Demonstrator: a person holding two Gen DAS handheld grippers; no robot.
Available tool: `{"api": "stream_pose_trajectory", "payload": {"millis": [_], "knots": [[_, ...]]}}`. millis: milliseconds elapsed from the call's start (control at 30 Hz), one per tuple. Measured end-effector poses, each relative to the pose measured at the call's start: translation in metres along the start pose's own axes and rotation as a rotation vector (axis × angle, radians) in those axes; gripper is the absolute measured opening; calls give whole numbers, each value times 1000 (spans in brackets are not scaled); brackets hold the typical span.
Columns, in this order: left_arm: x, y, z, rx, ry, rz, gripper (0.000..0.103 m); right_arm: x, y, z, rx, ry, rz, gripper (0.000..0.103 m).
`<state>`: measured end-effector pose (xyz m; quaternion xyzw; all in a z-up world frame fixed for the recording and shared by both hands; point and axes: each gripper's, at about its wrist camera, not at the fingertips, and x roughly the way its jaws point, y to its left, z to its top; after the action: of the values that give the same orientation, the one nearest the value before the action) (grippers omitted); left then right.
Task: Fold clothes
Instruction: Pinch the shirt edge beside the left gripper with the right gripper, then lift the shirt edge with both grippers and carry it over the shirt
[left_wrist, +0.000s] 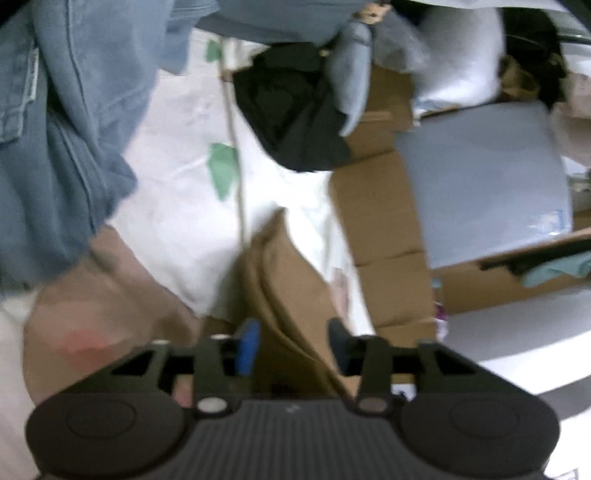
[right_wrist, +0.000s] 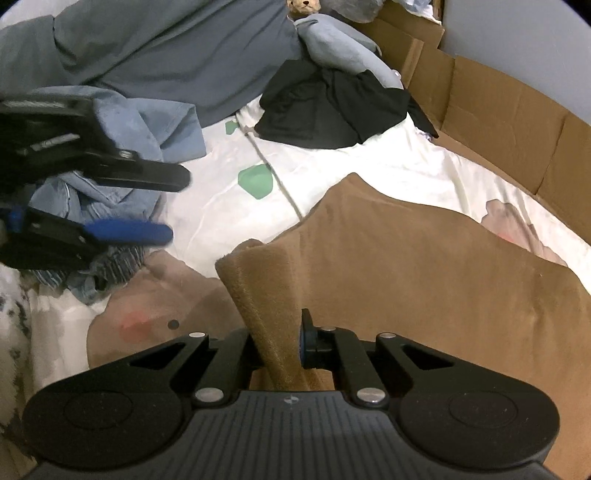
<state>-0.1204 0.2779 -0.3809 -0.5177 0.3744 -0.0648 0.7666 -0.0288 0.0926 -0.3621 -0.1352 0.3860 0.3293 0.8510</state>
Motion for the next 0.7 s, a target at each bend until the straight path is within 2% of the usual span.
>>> {"api": "stream_pose_trajectory", "payload": {"millis": [133, 267, 400, 567, 700], "knots": [[34, 3, 17, -9, 58, 60, 58, -3, -2, 1, -3, -2, 7, 5], [68, -7, 36, 38, 93, 49, 66, -6, -6, 4, -5, 3, 13, 5], [113, -15, 56, 64, 162, 51, 68, -8, -9, 6, -21, 11, 18, 5], [158, -30, 70, 216, 272, 197, 69, -11, -14, 9, -4, 15, 14, 5], [173, -25, 73, 195, 318, 187, 69, -13, -18, 13, 1, 23, 18, 5]]}}
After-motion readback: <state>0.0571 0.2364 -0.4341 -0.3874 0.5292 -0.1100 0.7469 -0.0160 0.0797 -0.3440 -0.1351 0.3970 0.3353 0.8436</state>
